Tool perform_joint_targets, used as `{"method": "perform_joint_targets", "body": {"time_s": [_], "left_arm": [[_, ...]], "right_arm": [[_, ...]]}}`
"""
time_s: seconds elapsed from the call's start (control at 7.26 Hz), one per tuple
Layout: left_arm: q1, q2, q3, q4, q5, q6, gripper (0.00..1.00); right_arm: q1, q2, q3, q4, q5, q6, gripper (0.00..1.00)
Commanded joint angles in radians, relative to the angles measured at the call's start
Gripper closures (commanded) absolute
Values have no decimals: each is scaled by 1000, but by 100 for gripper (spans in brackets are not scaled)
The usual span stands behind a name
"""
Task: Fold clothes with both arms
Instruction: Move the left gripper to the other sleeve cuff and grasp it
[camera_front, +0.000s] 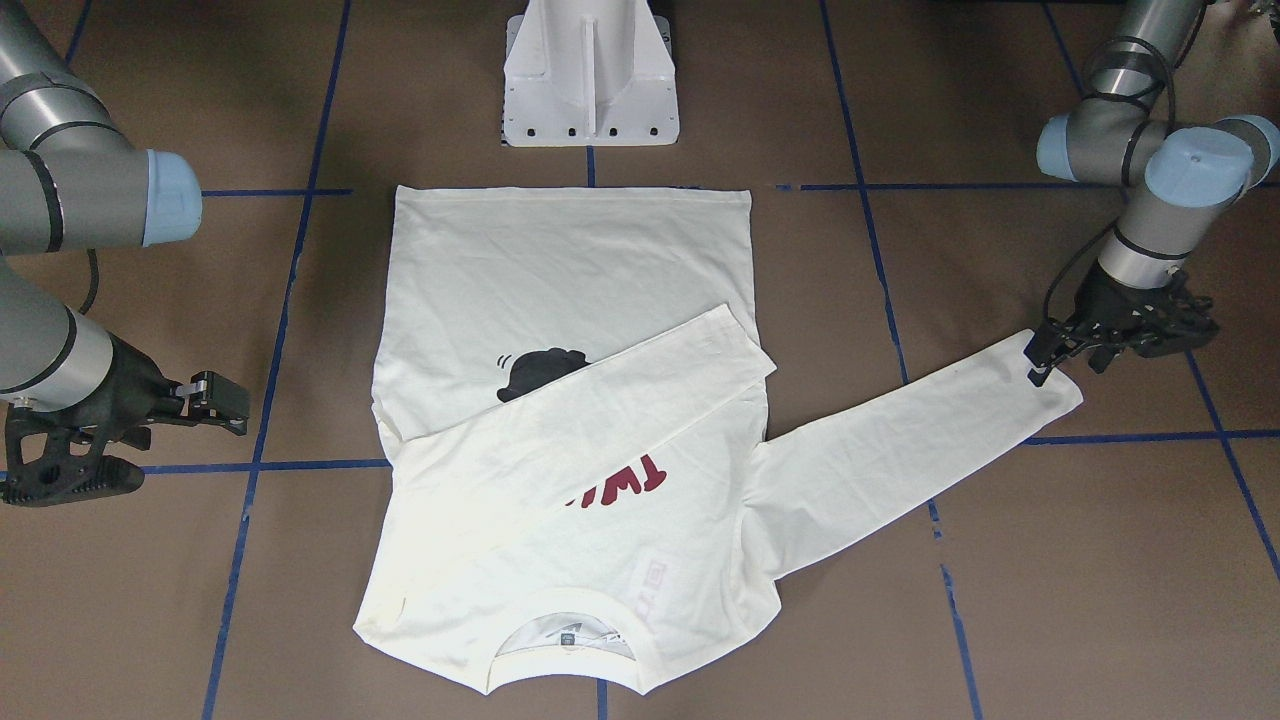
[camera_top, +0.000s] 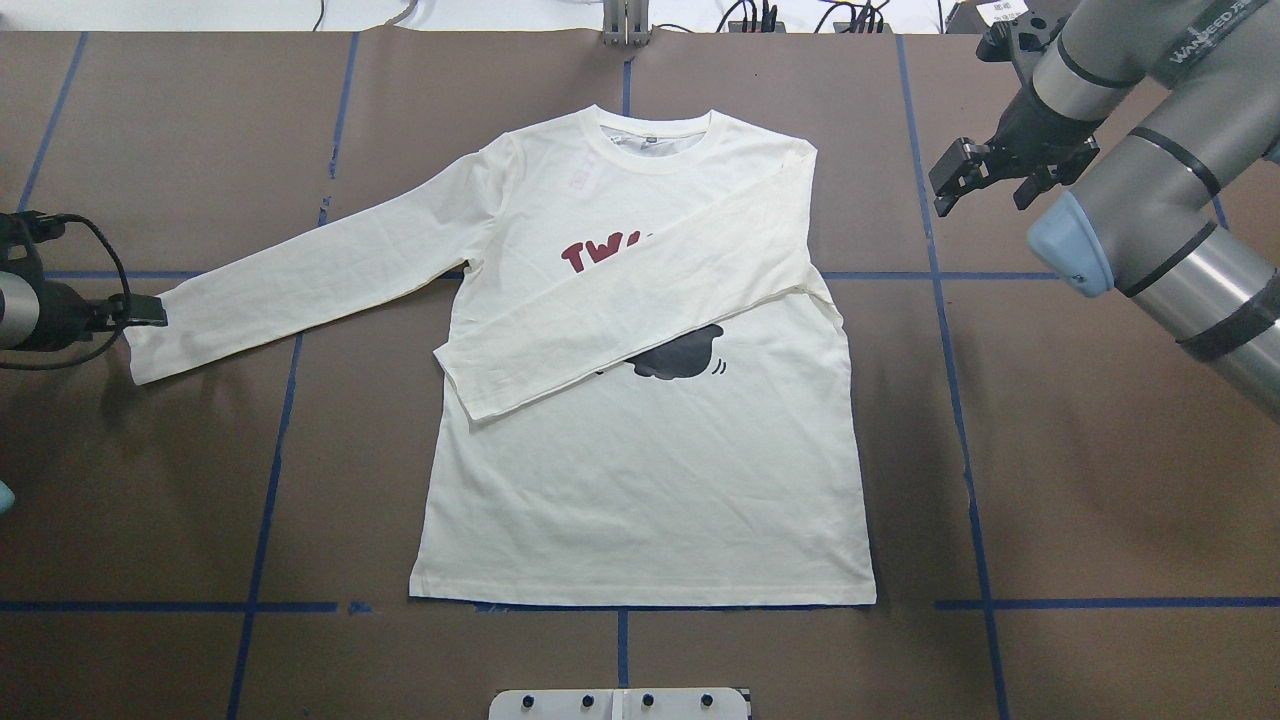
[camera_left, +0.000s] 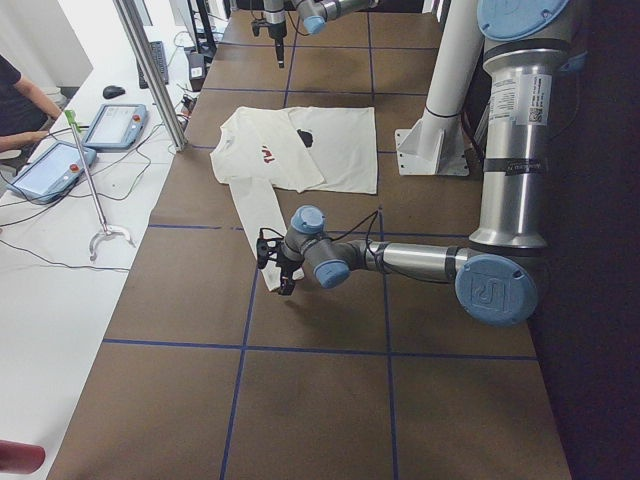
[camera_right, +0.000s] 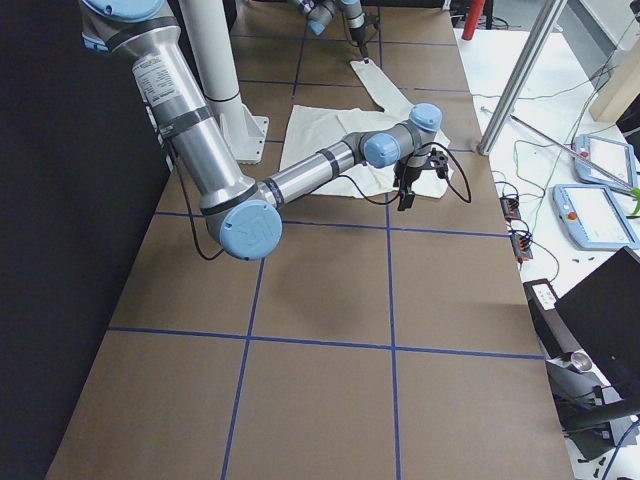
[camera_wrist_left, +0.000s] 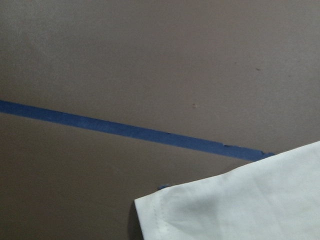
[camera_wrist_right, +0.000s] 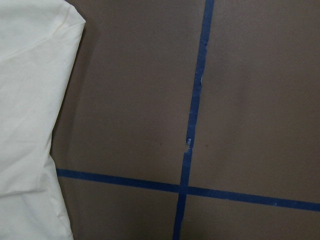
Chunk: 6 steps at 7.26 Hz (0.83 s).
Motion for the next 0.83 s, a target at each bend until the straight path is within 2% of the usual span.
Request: {"method": "perform_joint_targets", "body": {"time_s": [0.0, 0.41, 0.69], "left_arm": [[4, -1, 12, 1, 0, 1, 10], [7, -3, 15, -1, 0, 1, 26], [12, -5, 15, 1, 0, -1, 48]], "right_arm": [[-3, -1, 0, 3, -1, 6, 0], [-4, -1, -2, 6, -1, 7, 0], [-4, 1, 0, 8, 1, 7, 0]]}}
